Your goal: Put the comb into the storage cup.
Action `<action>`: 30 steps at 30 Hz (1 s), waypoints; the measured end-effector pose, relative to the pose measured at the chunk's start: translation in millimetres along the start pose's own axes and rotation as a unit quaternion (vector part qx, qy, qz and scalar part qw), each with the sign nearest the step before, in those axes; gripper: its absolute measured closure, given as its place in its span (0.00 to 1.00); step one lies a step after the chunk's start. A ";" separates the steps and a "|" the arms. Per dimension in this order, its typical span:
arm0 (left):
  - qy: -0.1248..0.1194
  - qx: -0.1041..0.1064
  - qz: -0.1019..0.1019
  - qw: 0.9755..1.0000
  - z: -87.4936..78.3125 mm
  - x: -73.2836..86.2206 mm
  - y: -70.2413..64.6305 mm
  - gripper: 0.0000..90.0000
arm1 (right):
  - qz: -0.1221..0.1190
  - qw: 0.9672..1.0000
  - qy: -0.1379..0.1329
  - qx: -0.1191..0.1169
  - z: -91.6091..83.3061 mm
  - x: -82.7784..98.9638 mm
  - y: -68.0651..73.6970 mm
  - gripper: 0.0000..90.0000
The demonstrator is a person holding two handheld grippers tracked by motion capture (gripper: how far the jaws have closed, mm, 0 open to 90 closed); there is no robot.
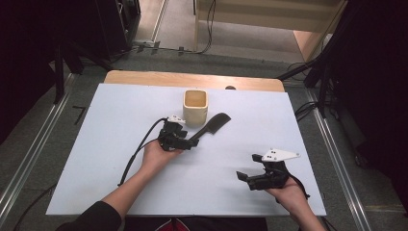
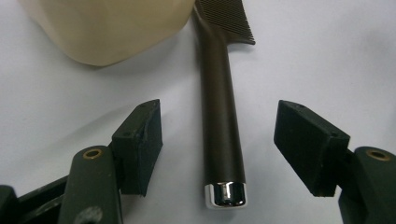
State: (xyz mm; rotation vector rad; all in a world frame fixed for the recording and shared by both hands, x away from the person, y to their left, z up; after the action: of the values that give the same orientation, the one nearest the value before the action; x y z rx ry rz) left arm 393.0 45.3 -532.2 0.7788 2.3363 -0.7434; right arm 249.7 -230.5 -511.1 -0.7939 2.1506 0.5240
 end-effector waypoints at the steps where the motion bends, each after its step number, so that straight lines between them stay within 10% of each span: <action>1: -0.001 0.002 0.000 1.000 0.3 0.0 0.1 0.39 | 0.000 1.000 0.000 0.000 0.1 -0.1 0.1 0.07; 30: -0.007 -0.065 0.047 0.997 6.8 4.2 -10.1 0.78 | 0.000 1.000 0.000 0.001 0.9 -0.1 -0.5 0.08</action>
State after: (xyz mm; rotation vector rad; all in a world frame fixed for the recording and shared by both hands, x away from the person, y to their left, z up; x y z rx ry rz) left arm 385.7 35.6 -536.3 0.8166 2.2935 -0.5496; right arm 250.6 -230.3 -511.6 -0.7932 2.1509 0.5210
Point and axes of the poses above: each handheld gripper's, and its own axes: z roughly forward along the jaws, x roughly out of its underside, y roughly to its left, the point moved 4 cm from there along z, roughly forward along the jaws, and after that the axes turned 6 degrees about -z, right-handed, at the moved point
